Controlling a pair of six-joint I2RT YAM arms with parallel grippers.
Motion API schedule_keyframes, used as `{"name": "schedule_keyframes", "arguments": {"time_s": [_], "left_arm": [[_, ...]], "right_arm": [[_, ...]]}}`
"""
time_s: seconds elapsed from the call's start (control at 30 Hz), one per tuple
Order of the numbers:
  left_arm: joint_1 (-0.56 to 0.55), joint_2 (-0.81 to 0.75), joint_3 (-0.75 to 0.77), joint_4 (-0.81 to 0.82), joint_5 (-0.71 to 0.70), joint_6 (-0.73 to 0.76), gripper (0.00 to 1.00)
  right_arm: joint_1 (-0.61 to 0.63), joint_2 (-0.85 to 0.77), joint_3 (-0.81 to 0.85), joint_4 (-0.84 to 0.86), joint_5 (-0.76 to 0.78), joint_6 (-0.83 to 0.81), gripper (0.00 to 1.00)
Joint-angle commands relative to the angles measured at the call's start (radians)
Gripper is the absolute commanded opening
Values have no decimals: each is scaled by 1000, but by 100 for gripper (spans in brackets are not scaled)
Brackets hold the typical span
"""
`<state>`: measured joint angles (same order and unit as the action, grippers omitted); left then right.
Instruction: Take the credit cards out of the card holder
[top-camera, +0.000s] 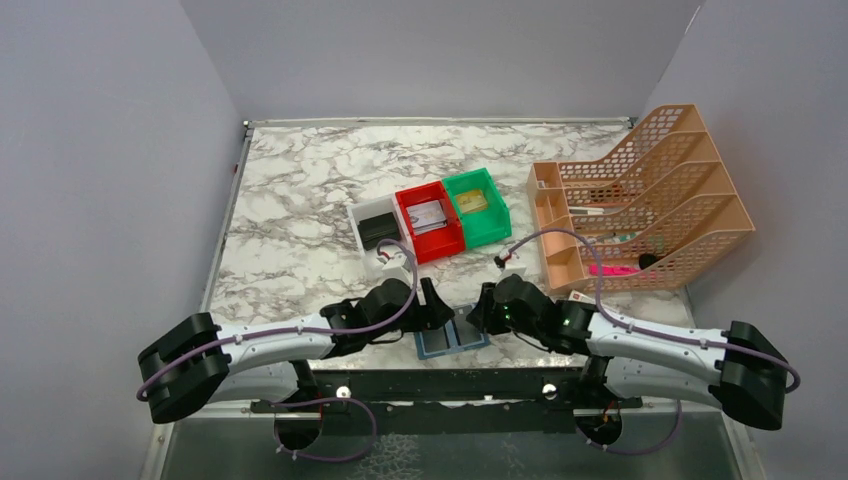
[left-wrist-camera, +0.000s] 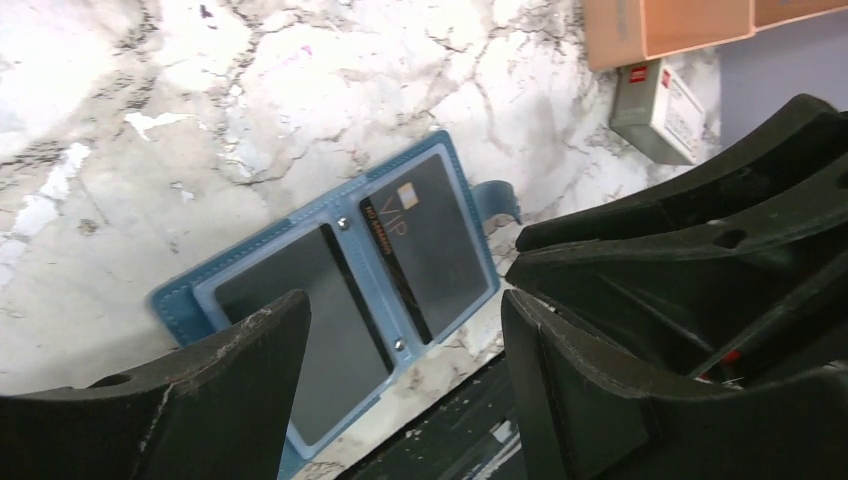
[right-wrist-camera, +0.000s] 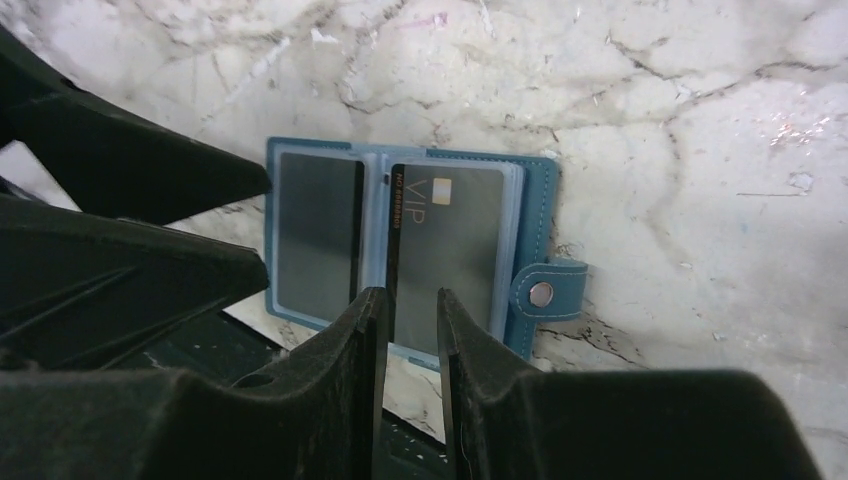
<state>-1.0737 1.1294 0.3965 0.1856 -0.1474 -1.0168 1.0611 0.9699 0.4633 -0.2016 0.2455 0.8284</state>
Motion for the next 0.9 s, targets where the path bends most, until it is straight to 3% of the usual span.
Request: {"name": "schedule_keyframes", "arguments": {"time_s": [0.0,0.57,0.87], "left_arm": [[-1,-7,21,-65,-53,36,73],[-2,201,93,119,174,80,66],[-2,269,75,115,142,9,60]], "right_arm": [[-1,105,3,49,-54,-26,30],[-1,244,-7,37,-8,-9,29],[-1,251,-46,67,-39,28,26]]}}
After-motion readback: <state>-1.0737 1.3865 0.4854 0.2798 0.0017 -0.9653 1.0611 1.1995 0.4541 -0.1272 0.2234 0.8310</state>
